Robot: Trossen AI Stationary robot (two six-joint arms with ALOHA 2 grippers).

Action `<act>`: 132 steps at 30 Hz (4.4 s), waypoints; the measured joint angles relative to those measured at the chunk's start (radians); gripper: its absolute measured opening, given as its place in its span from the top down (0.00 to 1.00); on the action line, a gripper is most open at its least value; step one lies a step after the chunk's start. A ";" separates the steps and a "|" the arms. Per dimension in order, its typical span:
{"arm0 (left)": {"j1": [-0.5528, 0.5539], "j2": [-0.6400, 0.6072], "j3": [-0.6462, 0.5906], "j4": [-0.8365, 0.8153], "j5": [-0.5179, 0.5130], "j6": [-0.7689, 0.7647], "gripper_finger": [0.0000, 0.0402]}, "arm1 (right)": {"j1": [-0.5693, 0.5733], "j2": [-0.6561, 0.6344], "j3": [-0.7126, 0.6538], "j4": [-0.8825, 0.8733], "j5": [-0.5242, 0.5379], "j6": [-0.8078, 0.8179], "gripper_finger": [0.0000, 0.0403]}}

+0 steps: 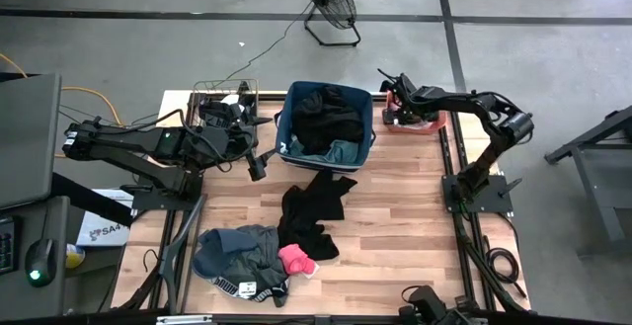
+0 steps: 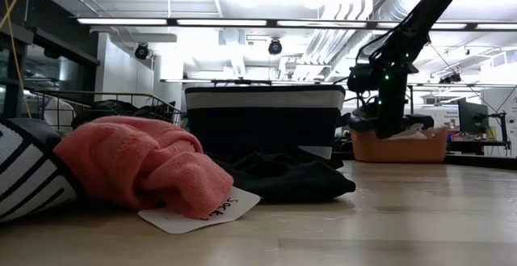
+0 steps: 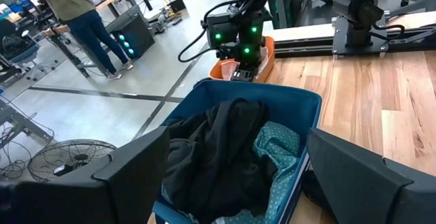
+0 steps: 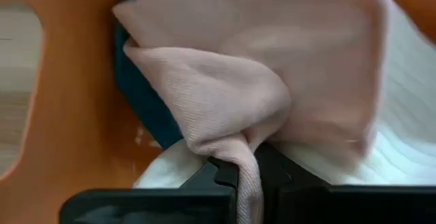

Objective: Pick & Place Cloths
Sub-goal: Put the pink sock into the orange bin, then put the black underwear into the wire basket

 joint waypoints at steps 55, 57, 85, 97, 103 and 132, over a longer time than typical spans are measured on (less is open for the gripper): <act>0.000 0.000 0.000 -0.029 0.000 -0.026 0.15 | 0.000 -0.336 -0.002 0.084 -0.049 -0.078 0.37; 0.000 0.000 0.000 -0.030 0.000 -0.027 0.15 | 0.002 -0.368 -0.002 0.016 -0.070 -0.061 0.37; 0.000 0.000 0.000 -0.042 0.000 -0.047 0.15 | 0.248 -0.367 -0.164 -0.113 0.322 0.301 0.51; 0.000 0.000 0.000 -0.044 0.000 -0.051 0.15 | 0.161 -0.254 -0.182 0.027 0.289 0.259 0.54; 0.000 0.000 0.000 -0.049 0.000 -0.051 0.15 | 0.162 -0.298 -0.181 0.054 0.304 0.230 0.52; 0.000 0.000 0.000 -0.161 0.008 -0.152 0.15 | 0.553 -0.704 -0.180 0.049 0.111 0.022 0.49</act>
